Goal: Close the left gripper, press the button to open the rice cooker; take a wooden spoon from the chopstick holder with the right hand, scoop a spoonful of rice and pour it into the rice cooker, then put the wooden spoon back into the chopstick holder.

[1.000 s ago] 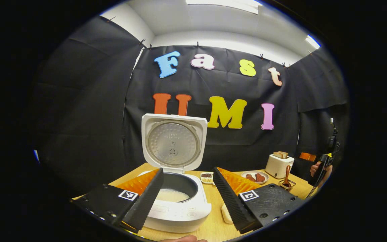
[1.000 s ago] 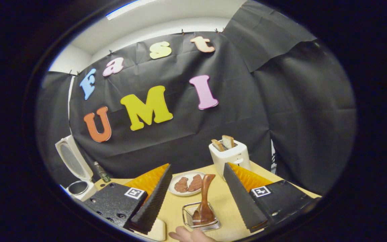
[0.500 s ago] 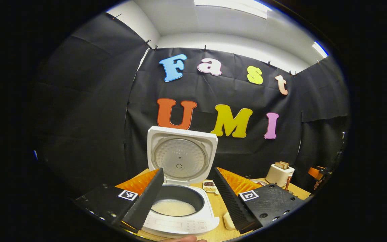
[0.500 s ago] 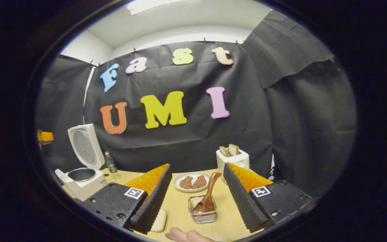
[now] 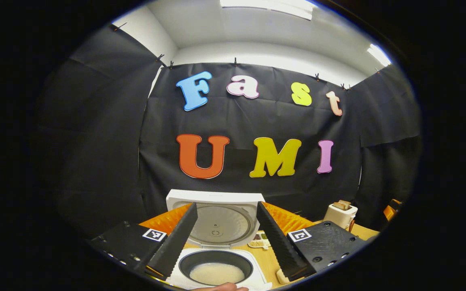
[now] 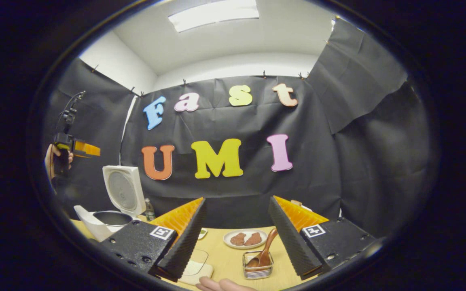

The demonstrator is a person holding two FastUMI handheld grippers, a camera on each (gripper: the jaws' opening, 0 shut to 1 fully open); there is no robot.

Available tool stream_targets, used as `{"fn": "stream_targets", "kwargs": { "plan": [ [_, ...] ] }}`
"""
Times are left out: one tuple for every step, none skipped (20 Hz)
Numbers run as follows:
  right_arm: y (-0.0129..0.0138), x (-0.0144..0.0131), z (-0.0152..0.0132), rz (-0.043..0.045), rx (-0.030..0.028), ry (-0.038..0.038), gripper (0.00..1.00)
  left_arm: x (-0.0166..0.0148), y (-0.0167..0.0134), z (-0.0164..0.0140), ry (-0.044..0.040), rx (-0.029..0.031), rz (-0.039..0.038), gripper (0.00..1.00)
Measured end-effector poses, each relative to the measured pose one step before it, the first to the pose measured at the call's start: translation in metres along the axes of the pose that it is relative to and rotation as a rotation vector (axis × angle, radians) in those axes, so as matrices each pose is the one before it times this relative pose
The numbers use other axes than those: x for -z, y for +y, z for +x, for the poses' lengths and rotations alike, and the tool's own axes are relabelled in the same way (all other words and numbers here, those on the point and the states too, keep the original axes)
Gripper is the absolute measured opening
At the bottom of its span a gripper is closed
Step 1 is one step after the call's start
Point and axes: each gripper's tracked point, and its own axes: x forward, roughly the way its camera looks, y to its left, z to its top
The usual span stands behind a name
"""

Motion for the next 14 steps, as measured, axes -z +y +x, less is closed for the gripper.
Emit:
{"fn": "stream_targets", "kwargs": {
  "plan": [
    [0.00297,0.00208,0.00037,0.00221,-0.00829,0.00170,1.00,-0.00356,0.00014,0.01060,-0.00762,0.00535,0.01245,0.94],
    [0.00243,0.00206,-0.00039,0.00557,-0.00926,0.00060,1.00,-0.00381,0.00149,0.01240,-0.01366,0.00147,0.01103,0.94],
    [0.00136,0.00149,-0.00015,0.00757,-0.00433,-0.00593,1.00,-0.00312,0.00394,0.01247,-0.01578,-0.00527,0.00113,0.94],
    [-0.00036,-0.00139,-0.00079,0.01162,0.00193,-0.01400,1.00,-0.00279,0.00161,0.01211,-0.01448,0.00444,-0.01337,0.94],
    [0.00009,0.00140,-0.00107,0.00493,-0.00117,-0.00747,1.00,0.00041,-0.00018,0.01315,-0.01166,0.00739,-0.02315,0.94],
    [-0.00028,0.00315,-0.00124,0.00324,-0.00169,0.00116,1.00,0.00382,0.00100,0.01317,0.00288,0.00751,-0.02135,0.94],
    [0.00003,0.00636,-0.00151,-0.00093,-0.00474,0.00938,1.00,0.00807,0.00594,0.01287,0.01904,-0.00965,-0.00560,0.94],
    [0.00031,0.00393,-0.00083,-0.00133,-0.00322,0.00900,1.00,0.00923,0.01050,0.01211,0.03224,-0.02397,0.01072,0.94],
    [-0.00027,0.00378,-0.00018,-0.00471,-0.00066,0.01115,1.00,0.00540,0.00917,0.00982,0.01686,-0.02421,0.00887,0.94],
    [0.00034,0.00395,-0.00068,-0.00503,-0.00034,0.01390,1.00,0.00106,0.00300,0.00805,0.00621,-0.00633,-0.00455,0.94],
    [0.00067,0.00454,-0.00107,-0.00627,-0.00357,0.01489,1.00,-0.00103,-0.00217,0.00630,-0.00101,0.00951,-0.01228,0.94],
    [0.00178,0.00173,-0.00081,-0.00364,-0.00441,0.00957,1.00,-0.00269,-0.00216,0.00501,-0.01015,0.00717,-0.00203,0.94],
    [0.00272,0.00035,-0.00099,-0.00236,-0.00555,0.00422,1.00,0.00245,0.00165,0.00586,0.00572,0.00076,0.00518,0.94],
    [0.00181,0.00106,-0.00093,-0.00265,-0.00219,0.00322,1.00,-0.00059,0.00187,0.00567,0.00302,-0.00377,-0.00484,0.94]
  ]
}}
